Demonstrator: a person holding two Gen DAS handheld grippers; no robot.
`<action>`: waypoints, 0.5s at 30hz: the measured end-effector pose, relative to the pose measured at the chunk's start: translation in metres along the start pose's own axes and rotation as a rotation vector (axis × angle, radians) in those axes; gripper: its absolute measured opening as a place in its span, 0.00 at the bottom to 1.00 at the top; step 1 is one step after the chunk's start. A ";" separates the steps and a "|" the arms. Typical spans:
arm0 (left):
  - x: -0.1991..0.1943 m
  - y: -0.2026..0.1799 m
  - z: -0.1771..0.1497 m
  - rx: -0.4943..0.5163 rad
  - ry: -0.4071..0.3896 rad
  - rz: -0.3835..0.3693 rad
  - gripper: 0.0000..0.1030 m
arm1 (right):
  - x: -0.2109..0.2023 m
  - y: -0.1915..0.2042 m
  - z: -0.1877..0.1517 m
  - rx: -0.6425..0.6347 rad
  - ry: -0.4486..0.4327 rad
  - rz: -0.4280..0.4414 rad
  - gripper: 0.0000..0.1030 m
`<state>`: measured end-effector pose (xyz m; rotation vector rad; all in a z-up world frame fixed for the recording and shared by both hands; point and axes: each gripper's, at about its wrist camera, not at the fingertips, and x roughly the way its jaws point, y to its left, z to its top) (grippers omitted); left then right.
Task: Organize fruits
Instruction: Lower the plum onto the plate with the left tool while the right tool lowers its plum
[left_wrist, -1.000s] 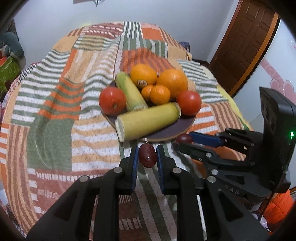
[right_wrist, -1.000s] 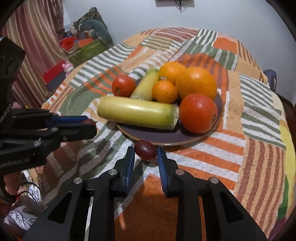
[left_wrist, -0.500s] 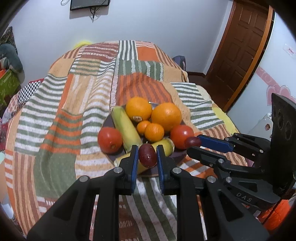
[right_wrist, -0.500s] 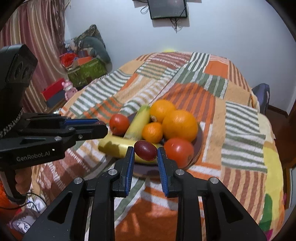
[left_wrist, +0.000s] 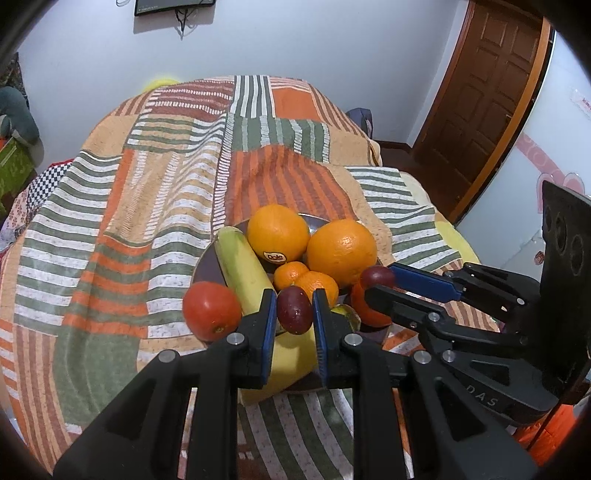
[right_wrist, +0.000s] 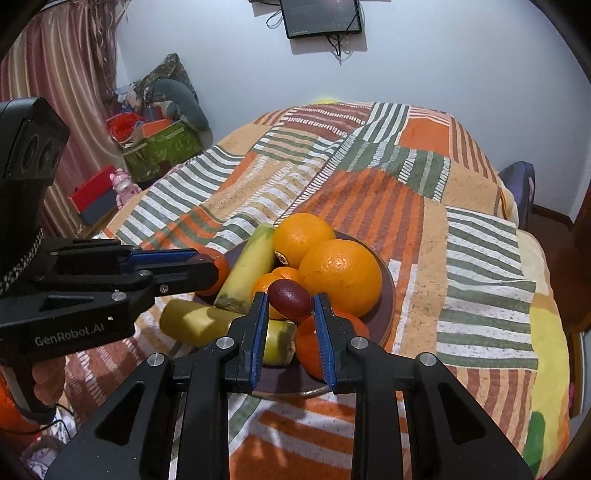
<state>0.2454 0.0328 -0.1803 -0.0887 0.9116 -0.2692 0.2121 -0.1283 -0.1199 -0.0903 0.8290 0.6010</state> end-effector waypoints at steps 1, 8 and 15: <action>0.003 0.000 0.000 0.000 0.004 0.000 0.18 | 0.001 -0.001 0.000 -0.001 0.002 0.000 0.22; 0.021 0.003 0.001 -0.008 0.036 -0.008 0.18 | 0.008 -0.006 0.000 0.008 0.008 0.006 0.23; 0.026 0.003 -0.001 -0.010 0.048 0.001 0.19 | 0.009 -0.006 0.001 0.019 0.010 0.006 0.23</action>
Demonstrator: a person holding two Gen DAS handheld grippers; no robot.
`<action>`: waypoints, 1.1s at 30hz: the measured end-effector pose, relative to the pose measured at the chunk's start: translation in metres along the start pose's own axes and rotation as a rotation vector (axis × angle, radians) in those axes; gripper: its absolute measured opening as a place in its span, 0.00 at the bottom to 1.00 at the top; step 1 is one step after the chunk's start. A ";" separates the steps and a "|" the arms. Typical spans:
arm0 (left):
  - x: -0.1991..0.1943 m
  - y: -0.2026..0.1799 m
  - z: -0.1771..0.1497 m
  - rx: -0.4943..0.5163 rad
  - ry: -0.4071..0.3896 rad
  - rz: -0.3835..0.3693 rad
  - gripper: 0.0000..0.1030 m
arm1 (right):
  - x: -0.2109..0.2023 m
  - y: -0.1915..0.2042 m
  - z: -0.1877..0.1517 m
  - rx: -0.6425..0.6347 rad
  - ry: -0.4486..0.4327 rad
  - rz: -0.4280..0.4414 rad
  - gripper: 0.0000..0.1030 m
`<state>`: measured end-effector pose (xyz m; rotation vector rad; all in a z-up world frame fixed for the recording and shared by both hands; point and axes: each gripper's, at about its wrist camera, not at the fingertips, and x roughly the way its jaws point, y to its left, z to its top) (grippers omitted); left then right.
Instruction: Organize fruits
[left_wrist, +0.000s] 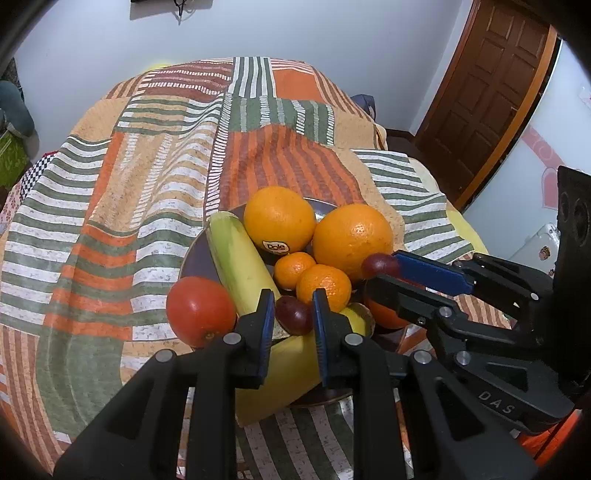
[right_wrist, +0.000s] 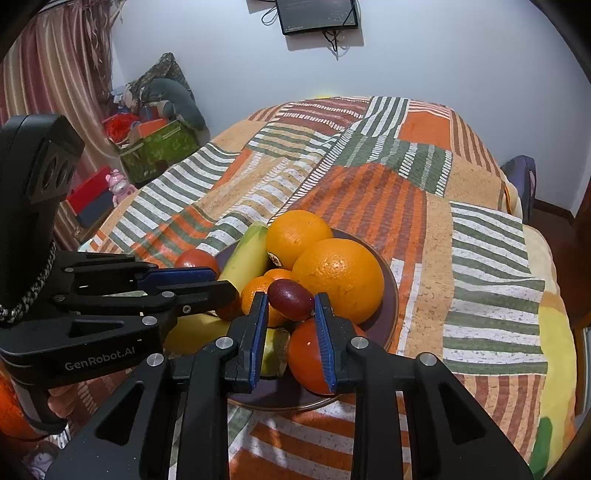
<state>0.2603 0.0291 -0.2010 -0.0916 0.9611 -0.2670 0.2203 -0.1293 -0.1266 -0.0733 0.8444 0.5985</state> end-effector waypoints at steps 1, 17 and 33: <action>-0.002 0.001 0.000 -0.003 -0.003 0.001 0.19 | 0.000 0.000 0.001 0.003 0.003 0.000 0.23; -0.112 -0.012 0.004 -0.013 -0.246 0.078 0.20 | -0.069 0.017 0.018 -0.021 -0.139 -0.042 0.29; -0.268 -0.060 -0.026 0.030 -0.647 0.154 0.28 | -0.211 0.062 0.027 -0.018 -0.506 -0.048 0.31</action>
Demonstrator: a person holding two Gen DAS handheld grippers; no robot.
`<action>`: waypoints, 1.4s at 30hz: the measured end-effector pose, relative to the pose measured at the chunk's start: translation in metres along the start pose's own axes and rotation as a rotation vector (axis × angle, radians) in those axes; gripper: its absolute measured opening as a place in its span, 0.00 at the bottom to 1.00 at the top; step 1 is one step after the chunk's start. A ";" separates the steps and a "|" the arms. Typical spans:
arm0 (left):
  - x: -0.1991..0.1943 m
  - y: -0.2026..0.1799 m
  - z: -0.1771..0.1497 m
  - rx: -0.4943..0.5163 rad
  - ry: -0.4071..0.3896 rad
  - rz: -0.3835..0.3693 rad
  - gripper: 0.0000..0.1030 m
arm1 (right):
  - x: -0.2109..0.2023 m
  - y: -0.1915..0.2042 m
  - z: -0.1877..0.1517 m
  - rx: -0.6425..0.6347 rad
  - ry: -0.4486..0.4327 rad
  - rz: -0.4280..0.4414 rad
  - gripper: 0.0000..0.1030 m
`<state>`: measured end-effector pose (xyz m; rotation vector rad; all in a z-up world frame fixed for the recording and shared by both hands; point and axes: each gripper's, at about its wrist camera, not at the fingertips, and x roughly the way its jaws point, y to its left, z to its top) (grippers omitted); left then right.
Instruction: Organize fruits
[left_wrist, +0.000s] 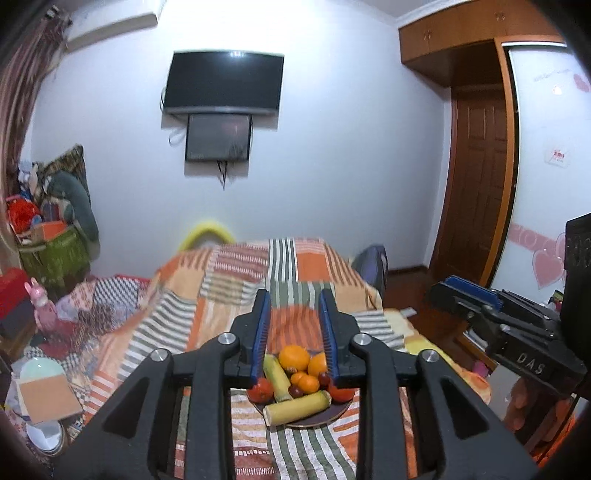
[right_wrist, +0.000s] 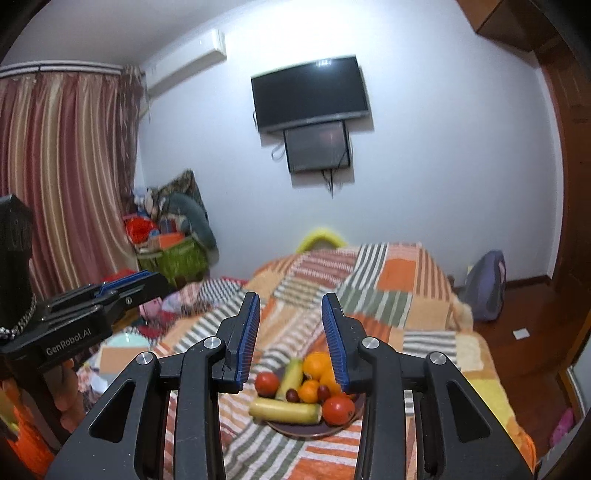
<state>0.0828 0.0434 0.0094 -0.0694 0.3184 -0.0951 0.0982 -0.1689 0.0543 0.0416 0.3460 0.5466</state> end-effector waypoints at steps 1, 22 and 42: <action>-0.005 -0.002 0.000 0.004 -0.013 0.004 0.34 | -0.005 0.002 0.002 -0.003 -0.014 -0.004 0.31; -0.064 -0.015 -0.005 0.018 -0.134 0.064 0.99 | -0.034 0.022 0.002 -0.044 -0.138 -0.149 1.00; -0.066 -0.016 -0.006 0.022 -0.117 0.056 1.00 | -0.041 0.024 -0.005 -0.047 -0.136 -0.168 1.00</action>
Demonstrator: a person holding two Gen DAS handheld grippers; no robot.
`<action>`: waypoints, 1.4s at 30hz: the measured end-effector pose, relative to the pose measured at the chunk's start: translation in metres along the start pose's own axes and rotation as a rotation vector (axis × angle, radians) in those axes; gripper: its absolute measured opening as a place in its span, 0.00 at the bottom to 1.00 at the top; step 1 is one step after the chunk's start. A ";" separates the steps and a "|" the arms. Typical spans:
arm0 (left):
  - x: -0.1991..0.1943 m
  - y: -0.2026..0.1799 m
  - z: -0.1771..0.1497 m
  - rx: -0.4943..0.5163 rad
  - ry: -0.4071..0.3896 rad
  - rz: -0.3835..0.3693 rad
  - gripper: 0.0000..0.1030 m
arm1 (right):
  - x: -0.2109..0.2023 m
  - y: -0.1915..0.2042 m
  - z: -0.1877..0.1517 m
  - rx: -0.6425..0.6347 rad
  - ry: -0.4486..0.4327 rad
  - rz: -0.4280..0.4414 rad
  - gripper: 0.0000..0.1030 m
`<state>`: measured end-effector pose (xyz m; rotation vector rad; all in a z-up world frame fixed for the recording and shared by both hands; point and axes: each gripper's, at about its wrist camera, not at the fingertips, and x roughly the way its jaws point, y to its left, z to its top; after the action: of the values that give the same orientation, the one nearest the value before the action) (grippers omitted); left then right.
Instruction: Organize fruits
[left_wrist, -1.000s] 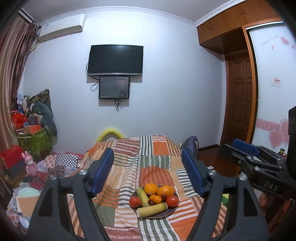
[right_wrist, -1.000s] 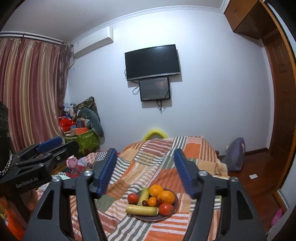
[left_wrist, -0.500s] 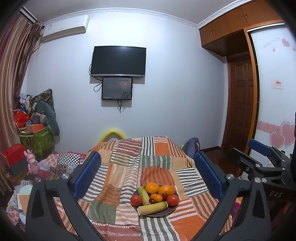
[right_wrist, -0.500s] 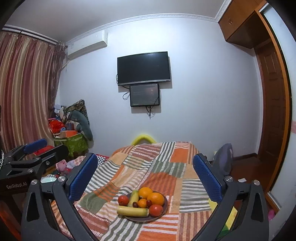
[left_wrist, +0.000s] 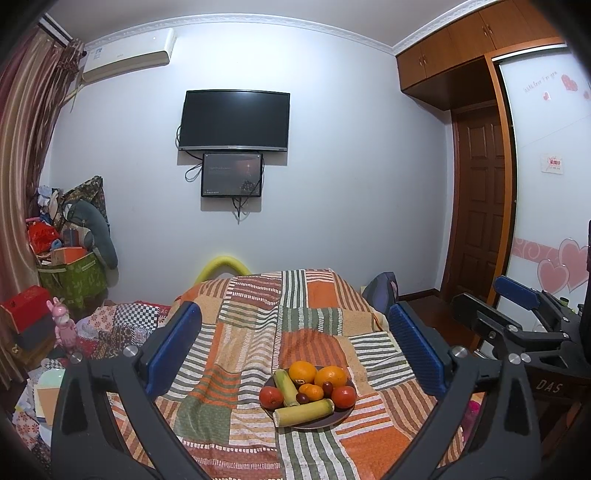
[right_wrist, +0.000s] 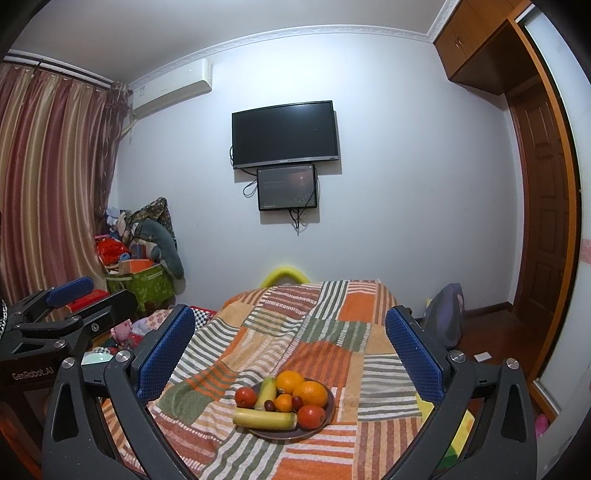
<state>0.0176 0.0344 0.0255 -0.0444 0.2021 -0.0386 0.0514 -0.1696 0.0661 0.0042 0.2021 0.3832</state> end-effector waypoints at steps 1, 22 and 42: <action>0.000 0.000 0.000 0.000 0.001 0.000 1.00 | 0.000 0.000 0.000 0.000 0.000 0.000 1.00; 0.001 -0.001 0.001 -0.001 0.005 -0.010 1.00 | -0.001 -0.001 0.001 0.001 0.000 0.001 1.00; 0.006 -0.003 -0.002 -0.007 0.025 -0.022 1.00 | -0.003 -0.001 0.003 -0.006 0.006 0.009 1.00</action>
<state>0.0233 0.0310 0.0226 -0.0533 0.2272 -0.0608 0.0500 -0.1712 0.0696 -0.0020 0.2069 0.3928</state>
